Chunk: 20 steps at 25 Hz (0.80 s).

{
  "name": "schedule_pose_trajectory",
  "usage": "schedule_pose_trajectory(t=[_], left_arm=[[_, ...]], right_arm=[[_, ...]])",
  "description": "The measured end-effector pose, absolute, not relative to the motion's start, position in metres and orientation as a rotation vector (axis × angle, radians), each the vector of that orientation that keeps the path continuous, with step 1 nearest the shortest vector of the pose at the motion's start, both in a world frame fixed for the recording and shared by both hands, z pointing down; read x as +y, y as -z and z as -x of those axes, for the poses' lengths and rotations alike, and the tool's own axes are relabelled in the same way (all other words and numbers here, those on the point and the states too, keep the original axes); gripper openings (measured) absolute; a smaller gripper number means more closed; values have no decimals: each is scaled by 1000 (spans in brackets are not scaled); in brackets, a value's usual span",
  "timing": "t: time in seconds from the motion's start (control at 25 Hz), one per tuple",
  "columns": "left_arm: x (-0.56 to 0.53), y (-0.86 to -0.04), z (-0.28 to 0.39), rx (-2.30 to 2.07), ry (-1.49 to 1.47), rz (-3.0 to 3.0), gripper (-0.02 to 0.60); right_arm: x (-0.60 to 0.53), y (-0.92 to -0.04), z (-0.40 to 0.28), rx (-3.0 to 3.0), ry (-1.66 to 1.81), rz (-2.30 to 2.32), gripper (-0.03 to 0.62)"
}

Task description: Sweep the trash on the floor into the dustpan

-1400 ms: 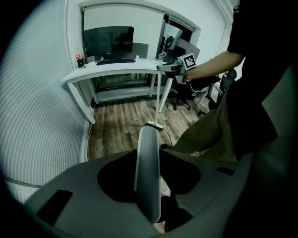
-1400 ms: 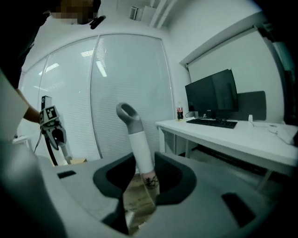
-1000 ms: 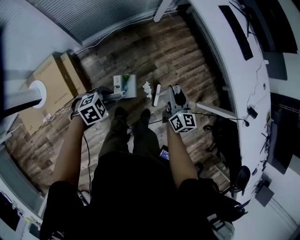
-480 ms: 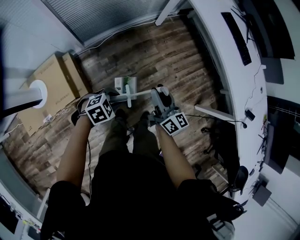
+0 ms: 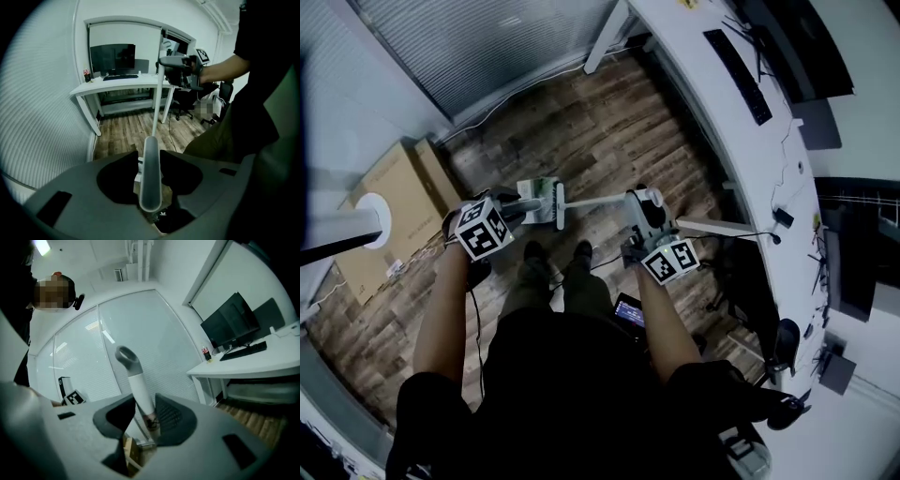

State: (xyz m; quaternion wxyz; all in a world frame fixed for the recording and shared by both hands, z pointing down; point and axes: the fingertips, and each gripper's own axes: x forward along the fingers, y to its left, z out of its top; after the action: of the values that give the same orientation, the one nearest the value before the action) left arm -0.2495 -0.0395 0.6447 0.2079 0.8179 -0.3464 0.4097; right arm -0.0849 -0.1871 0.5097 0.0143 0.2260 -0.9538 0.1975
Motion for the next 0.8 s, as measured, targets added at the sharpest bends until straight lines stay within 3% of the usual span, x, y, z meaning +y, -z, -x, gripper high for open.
schedule_pose_trajectory(t=[0.2, 0.56, 0.8], left_arm=[[-54, -568, 262, -1147, -921, -2388, 122], [-62, -395, 278, -1680, 200, -2421, 8], [-26, -338, 265, -1965, 428, -2372, -5]], right_arm=[[-186, -465, 54, -2987, -531, -766, 132], [-177, -349, 11, -3077, -206, -848, 123], [-147, -307, -25, -3100, -58, -850, 114]])
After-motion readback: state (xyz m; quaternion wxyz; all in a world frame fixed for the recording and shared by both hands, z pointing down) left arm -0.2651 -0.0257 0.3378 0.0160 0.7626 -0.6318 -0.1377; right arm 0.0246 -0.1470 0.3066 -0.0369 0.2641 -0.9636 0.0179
